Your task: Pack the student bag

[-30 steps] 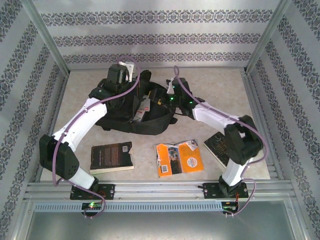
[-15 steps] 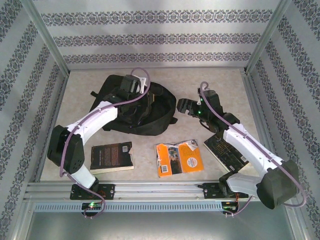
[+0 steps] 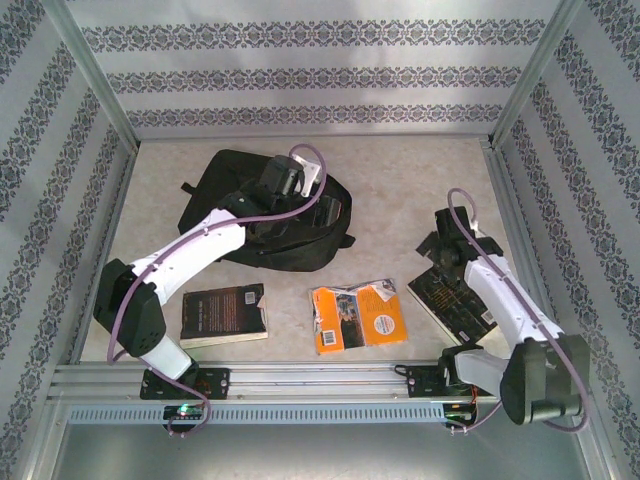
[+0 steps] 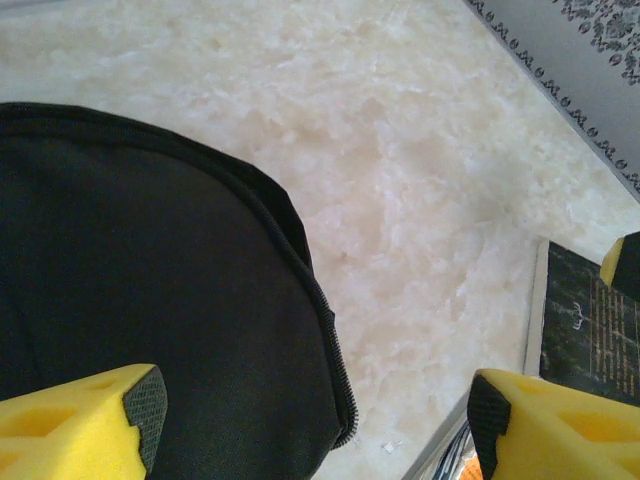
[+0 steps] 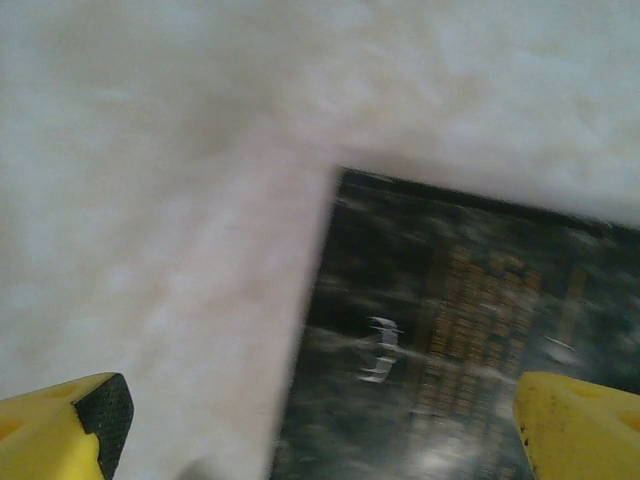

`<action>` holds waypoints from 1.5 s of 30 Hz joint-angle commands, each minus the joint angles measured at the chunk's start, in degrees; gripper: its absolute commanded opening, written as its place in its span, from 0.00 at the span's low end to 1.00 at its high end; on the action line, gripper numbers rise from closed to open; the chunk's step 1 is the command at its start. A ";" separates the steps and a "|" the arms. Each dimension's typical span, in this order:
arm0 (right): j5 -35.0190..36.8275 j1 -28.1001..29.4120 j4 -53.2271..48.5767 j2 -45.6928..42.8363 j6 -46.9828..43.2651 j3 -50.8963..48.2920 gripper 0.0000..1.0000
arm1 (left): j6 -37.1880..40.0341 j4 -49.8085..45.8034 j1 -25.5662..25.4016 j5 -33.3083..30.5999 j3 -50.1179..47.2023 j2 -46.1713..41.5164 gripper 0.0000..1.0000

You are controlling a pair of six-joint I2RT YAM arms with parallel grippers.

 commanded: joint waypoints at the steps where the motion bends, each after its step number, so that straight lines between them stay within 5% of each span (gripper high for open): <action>1: -2.70 -2.39 -3.86 2.41 3.30 -3.10 0.98 | 0.75 1.67 -0.53 -0.16 -1.82 -3.48 0.82; 11: -21.61 -2.24 11.36 12.33 10.84 -7.62 0.98 | -1.40 3.25 -0.75 1.75 -3.22 -3.78 0.82; 20: -27.10 6.11 23.34 17.05 20.52 -0.21 0.97 | -1.36 3.09 -1.07 2.13 -3.31 -2.63 0.80; 27: -22.61 3.32 16.27 12.16 5.55 3.72 0.98 | -2.45 2.66 -1.50 4.82 -2.80 -0.08 0.80; 30: -14.44 1.92 9.79 10.57 -0.05 4.85 0.98 | -4.50 3.22 -2.38 8.81 -2.58 2.32 0.79; 38: 0.32 -4.93 7.04 14.40 -2.25 5.02 0.98 | -5.22 0.78 -11.07 11.16 -0.76 10.42 0.78; 45: -8.78 -8.31 10.99 25.00 -7.26 8.51 0.98 | -13.88 5.83 -11.56 17.89 -1.15 16.44 0.80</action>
